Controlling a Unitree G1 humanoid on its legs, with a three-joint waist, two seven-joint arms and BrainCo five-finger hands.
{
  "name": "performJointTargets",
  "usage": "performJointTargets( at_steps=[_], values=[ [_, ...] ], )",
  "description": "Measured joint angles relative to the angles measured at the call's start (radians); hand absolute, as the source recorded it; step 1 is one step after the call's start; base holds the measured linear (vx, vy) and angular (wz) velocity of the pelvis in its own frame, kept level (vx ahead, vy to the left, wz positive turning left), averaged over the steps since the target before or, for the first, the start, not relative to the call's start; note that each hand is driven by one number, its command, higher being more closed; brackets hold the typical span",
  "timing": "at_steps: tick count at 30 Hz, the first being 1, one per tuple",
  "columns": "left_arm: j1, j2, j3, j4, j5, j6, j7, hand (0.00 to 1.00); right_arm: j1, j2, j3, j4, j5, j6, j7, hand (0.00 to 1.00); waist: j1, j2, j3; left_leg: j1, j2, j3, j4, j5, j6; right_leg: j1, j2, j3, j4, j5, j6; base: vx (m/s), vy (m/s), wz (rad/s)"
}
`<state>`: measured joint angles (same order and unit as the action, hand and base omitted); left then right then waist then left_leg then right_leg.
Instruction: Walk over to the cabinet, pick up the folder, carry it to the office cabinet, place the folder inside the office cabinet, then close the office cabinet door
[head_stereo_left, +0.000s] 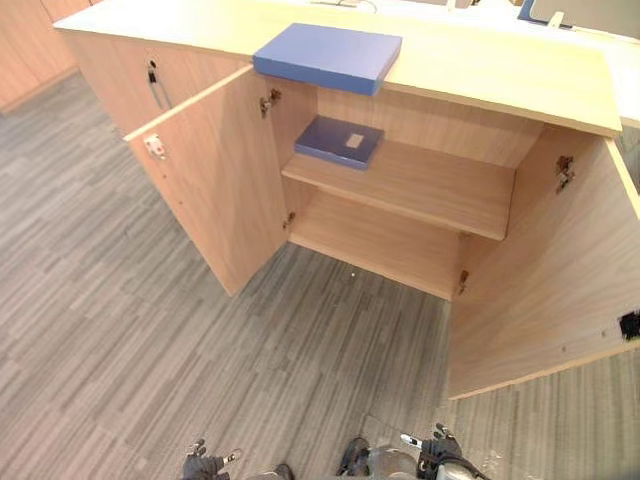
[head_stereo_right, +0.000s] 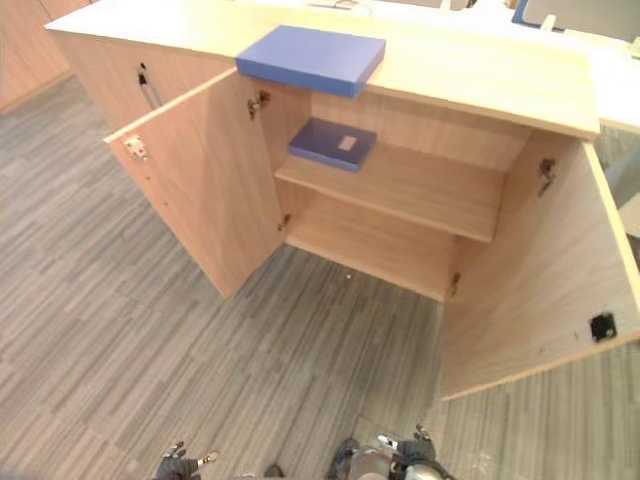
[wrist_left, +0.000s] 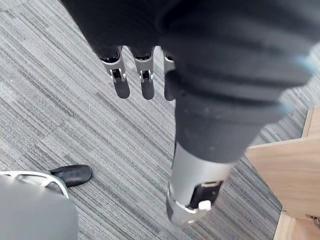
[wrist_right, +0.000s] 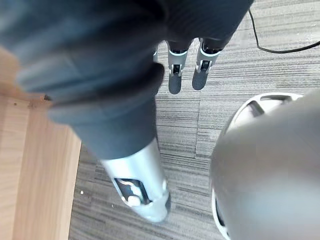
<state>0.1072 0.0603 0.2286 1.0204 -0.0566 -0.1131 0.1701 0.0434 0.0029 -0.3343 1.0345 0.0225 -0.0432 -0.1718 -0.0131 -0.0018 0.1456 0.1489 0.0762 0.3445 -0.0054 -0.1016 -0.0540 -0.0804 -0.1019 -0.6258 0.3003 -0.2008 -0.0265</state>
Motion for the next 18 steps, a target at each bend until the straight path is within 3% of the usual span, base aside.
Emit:
performJointTargets(
  at_steps=[2, 3, 5, 6, 8, 10, 12, 13, 14, 15, 16, 17, 18],
  values=[
    [-0.006, -0.018, -0.023, -0.032, 0.002, 0.004, -0.001, 0.00, 0.006, 0.005, 0.000, -0.002, 0.006, 0.000, -0.005, 0.00, 0.001, 0.001, -0.003, -0.033, 0.045, -0.005, 0.115, -0.049, -0.039, 0.045, 0.040, -0.009, -0.060, 0.002, -0.004, 0.28, -0.261, 0.14],
    [-0.007, -0.033, -0.017, -0.083, 0.003, 0.008, -0.004, 0.00, 0.021, 0.016, 0.005, -0.021, 0.025, 0.001, -0.006, 0.00, 0.004, -0.009, -0.006, -0.121, 0.104, -0.009, 0.365, -0.127, -0.039, 0.081, 0.069, -0.003, -0.100, 0.005, -0.008, 0.22, -0.179, -0.19],
    [-0.003, -0.040, -0.008, -0.117, 0.002, 0.008, -0.004, 0.00, 0.031, 0.020, 0.014, -0.031, 0.037, 0.001, -0.006, 0.00, 0.008, -0.007, -0.004, -0.229, 0.188, -0.005, 0.687, -0.139, -0.011, 0.135, 0.101, 0.014, -0.137, 0.007, -0.013, 0.25, -0.115, -0.49],
    [0.007, -0.046, 0.000, -0.147, -0.009, 0.008, -0.003, 0.00, 0.030, 0.015, 0.040, -0.032, 0.040, 0.002, -0.009, 0.00, 0.025, -0.005, 0.003, -0.304, 0.271, 0.000, 0.931, -0.148, 0.026, 0.191, 0.131, 0.061, -0.159, -0.003, -0.032, 0.30, -0.028, -0.77],
    [0.011, -0.044, 0.005, -0.170, -0.023, 0.006, -0.002, 0.00, 0.026, 0.015, 0.057, -0.032, 0.040, 0.002, -0.015, 0.00, 0.046, -0.003, 0.002, -0.362, 0.305, -0.007, 1.014, -0.162, 0.038, 0.225, 0.138, 0.117, -0.172, -0.008, -0.034, 0.27, 0.028, -0.95],
    [0.009, -0.041, 0.007, -0.172, -0.062, -0.004, -0.001, 0.00, 0.005, 0.015, 0.055, -0.030, 0.054, 0.002, -0.019, 0.00, 0.069, -0.010, 0.011, -0.442, 0.289, -0.031, 0.945, -0.166, 0.035, 0.247, 0.113, 0.187, -0.186, -0.006, -0.027, 0.32, 0.120, -1.10],
    [0.009, -0.040, 0.024, -0.168, -0.096, -0.014, 0.001, 0.00, -0.014, 0.016, 0.055, -0.028, 0.076, 0.002, -0.020, 0.00, 0.078, -0.015, 0.016, -0.481, 0.240, -0.061, 0.780, -0.166, 0.023, 0.263, 0.065, 0.234, -0.185, -0.006, -0.005, 0.32, 0.190, -0.84],
    [0.008, -0.044, 0.030, -0.168, -0.115, -0.016, 0.002, 0.00, -0.022, 0.014, 0.055, -0.027, 0.076, 0.001, -0.019, 0.00, 0.082, -0.018, 0.018, -0.495, 0.188, -0.113, 0.644, -0.149, -0.002, 0.279, 0.028, 0.255, -0.192, -0.006, 0.019, 0.35, 0.294, -0.61],
    [0.010, -0.052, 0.036, -0.166, -0.121, -0.017, 0.004, 0.00, -0.027, 0.010, 0.057, -0.023, 0.076, 0.000, -0.019, 0.00, 0.086, -0.017, 0.017, -0.494, 0.141, -0.177, 0.469, -0.097, -0.011, 0.294, -0.006, 0.274, -0.195, -0.014, 0.045, 0.37, 0.341, -0.53],
    [0.011, -0.055, 0.041, -0.165, -0.124, -0.020, 0.005, 0.00, -0.030, 0.008, 0.061, -0.019, 0.076, 0.000, -0.019, 0.00, 0.087, -0.016, 0.017, -0.492, 0.122, -0.206, 0.392, -0.042, -0.015, 0.307, -0.020, 0.279, -0.201, -0.017, 0.066, 0.40, 0.407, -0.46],
    [0.011, -0.062, 0.049, -0.157, -0.139, -0.024, 0.010, 0.00, -0.027, 0.009, 0.068, -0.017, 0.076, 0.000, -0.020, 0.00, 0.099, -0.013, 0.013, -0.451, 0.085, -0.223, 0.321, 0.158, -0.010, 0.333, -0.046, 0.299, -0.213, -0.017, 0.094, 0.44, 0.419, -0.16],
    [-0.005, -0.050, 0.059, -0.153, -0.145, -0.024, 0.018, 0.00, -0.030, 0.028, 0.098, -0.016, 0.075, 0.000, -0.018, 0.00, 0.093, -0.050, 0.018, -0.436, 0.048, -0.203, 0.304, 0.150, 0.006, 0.333, -0.081, 0.304, -0.221, 0.010, 0.082, 0.49, 0.454, -0.07],
    [-0.010, -0.049, 0.062, -0.154, -0.145, -0.025, 0.020, 0.00, -0.035, 0.034, 0.100, -0.015, 0.075, 0.000, -0.017, 0.00, 0.092, -0.050, 0.018, -0.441, 0.045, -0.201, 0.307, 0.142, 0.015, 0.325, -0.082, 0.307, -0.227, 0.036, 0.076, 0.45, 0.404, 0.05]
  ],
)
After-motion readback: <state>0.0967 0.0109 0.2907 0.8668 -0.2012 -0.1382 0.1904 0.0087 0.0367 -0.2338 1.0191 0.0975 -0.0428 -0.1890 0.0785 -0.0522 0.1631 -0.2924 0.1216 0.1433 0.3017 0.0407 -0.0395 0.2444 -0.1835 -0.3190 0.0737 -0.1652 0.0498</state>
